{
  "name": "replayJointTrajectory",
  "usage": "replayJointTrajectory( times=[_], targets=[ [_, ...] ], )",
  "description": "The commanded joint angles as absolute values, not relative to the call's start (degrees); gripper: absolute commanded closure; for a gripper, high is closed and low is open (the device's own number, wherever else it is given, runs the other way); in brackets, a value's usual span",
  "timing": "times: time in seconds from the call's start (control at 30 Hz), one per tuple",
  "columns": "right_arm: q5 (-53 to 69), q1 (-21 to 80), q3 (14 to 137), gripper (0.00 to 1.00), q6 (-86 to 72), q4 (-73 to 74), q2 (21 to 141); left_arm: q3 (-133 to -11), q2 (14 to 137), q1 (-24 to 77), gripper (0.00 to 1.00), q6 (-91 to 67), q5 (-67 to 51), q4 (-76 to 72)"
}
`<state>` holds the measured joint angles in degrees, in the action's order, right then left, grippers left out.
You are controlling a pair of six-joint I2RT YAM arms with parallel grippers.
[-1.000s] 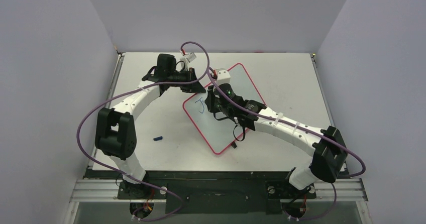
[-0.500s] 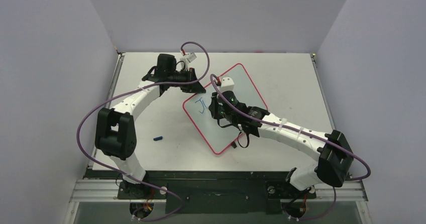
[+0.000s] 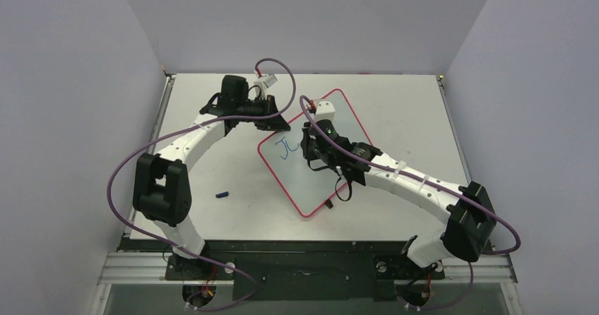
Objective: Write a sentence on the whiteboard
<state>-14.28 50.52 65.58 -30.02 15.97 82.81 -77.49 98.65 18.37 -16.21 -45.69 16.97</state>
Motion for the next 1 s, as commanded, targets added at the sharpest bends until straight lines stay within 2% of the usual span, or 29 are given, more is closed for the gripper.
replayJointTrajectory(
  times=[0.0,0.5,0.97],
  targets=[
    [-14.92,49.92,70.66,1.00,-28.58,16.04,84.90,-78.49,95.72,20.03,1.00,-13.70,-47.08,18.17],
    [-10.64,51.46,76.07,1.00,-28.05,16.07,88.75,-78.79,95.58,20.48,1.00,-13.19,-46.92,18.80],
    [-11.13,52.53,71.95,1.00,-29.23,15.59,87.62,-78.94,95.51,20.53,1.00,-12.92,-46.76,19.11]
  ],
)
